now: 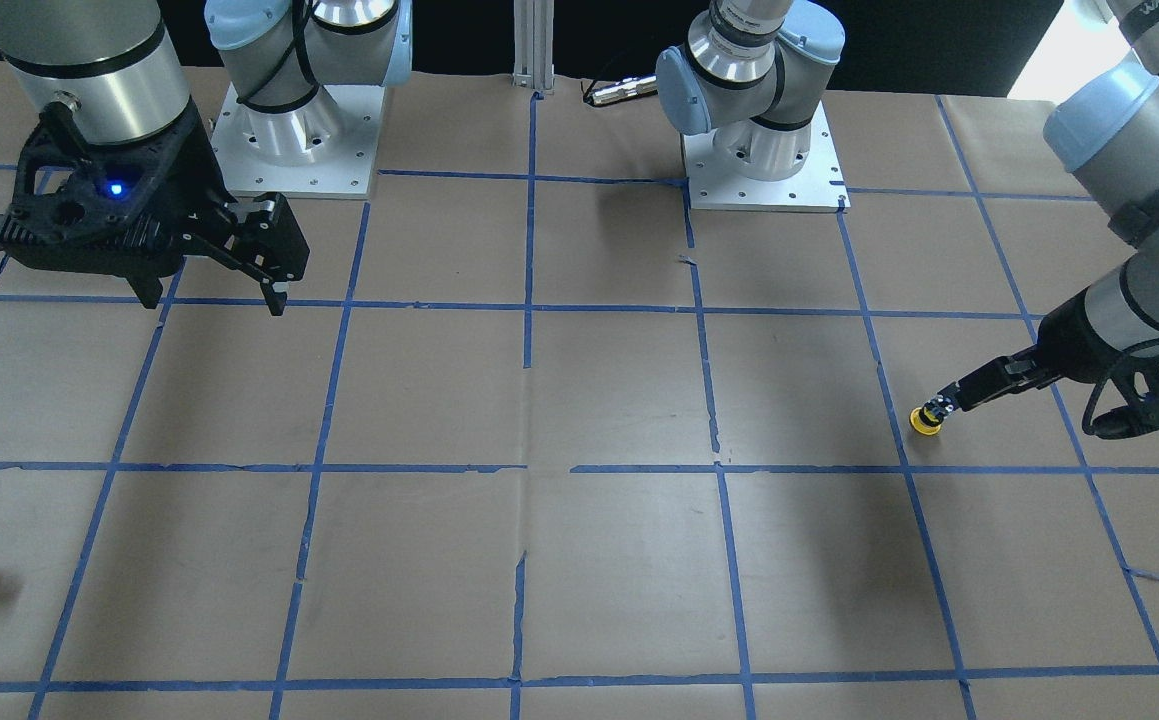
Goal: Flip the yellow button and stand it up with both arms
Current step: 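Move the left gripper down over the yellow-capped button lying on its side, then close the left gripper on the yellow button's body while the right arm shifts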
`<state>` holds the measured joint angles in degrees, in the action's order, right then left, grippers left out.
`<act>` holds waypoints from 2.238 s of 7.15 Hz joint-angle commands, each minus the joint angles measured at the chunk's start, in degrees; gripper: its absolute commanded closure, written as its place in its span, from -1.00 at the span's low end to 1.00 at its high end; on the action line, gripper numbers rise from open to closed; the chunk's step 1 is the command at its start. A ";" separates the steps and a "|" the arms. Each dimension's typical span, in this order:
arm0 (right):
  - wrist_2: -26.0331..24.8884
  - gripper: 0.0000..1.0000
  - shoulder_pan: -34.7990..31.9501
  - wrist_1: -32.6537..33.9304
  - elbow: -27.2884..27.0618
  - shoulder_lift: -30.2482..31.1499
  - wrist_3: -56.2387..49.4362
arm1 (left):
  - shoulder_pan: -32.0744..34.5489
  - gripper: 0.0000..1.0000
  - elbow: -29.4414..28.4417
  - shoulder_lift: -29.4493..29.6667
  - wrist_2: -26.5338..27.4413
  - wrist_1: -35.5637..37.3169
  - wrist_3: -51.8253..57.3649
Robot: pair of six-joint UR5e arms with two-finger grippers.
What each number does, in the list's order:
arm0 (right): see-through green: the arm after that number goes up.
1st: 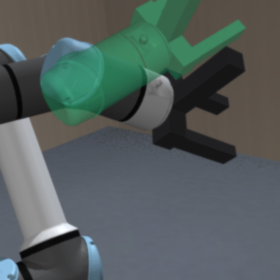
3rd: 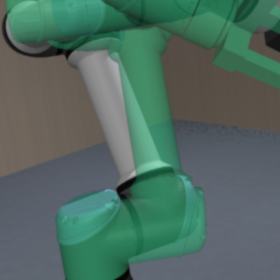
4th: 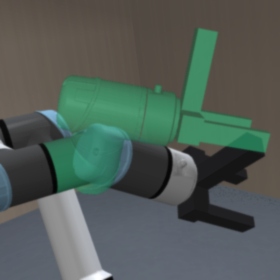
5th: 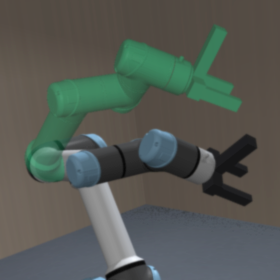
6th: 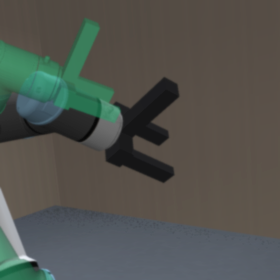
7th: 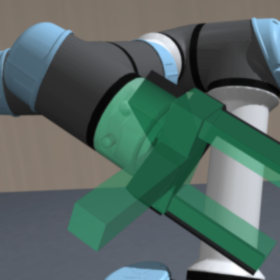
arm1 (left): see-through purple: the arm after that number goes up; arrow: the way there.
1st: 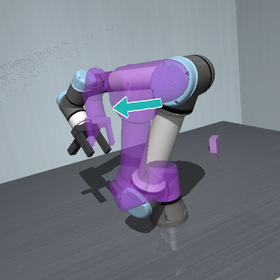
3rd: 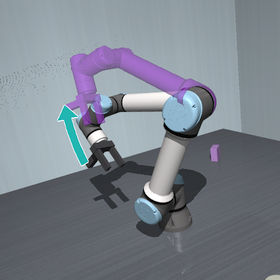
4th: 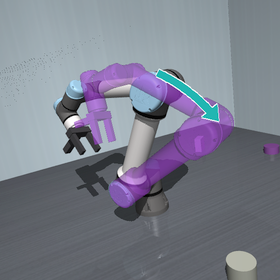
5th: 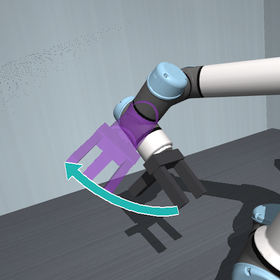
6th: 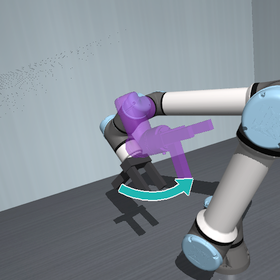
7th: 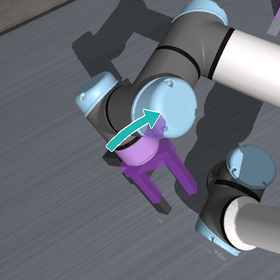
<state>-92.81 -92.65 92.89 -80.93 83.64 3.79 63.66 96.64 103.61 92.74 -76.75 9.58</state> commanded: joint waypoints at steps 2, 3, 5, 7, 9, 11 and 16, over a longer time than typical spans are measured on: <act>-0.61 -1.00 -0.07 0.45 -0.02 -0.23 0.69 | -3.63 -0.99 7.22 0.81 0.07 8.59 2.37; -0.97 -1.00 -0.07 0.19 -0.01 0.03 0.60 | -3.63 -0.99 10.73 0.63 0.07 11.94 1.76; -0.80 -1.00 0.28 -0.60 0.07 0.47 -0.18 | -3.81 -0.99 13.57 0.72 -0.02 14.52 2.36; -0.71 -1.00 0.28 -0.78 -0.28 0.21 -0.19 | -4.07 -0.99 13.58 1.33 0.07 14.61 0.53; -0.44 -1.00 1.50 -1.04 0.50 0.04 0.07 | -3.98 -0.99 13.40 1.16 -0.28 14.61 0.53; -0.36 -1.00 1.85 -0.79 -1.06 0.93 -0.09 | -4.07 -0.93 13.58 1.16 -0.54 14.69 0.44; 1.93 -1.00 1.34 -13.17 0.86 8.81 0.60 | -4.07 -0.56 12.26 3.53 -1.60 15.48 0.26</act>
<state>-91.57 -90.89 81.20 -80.49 89.45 4.35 59.59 109.19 106.65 91.12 -61.52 9.85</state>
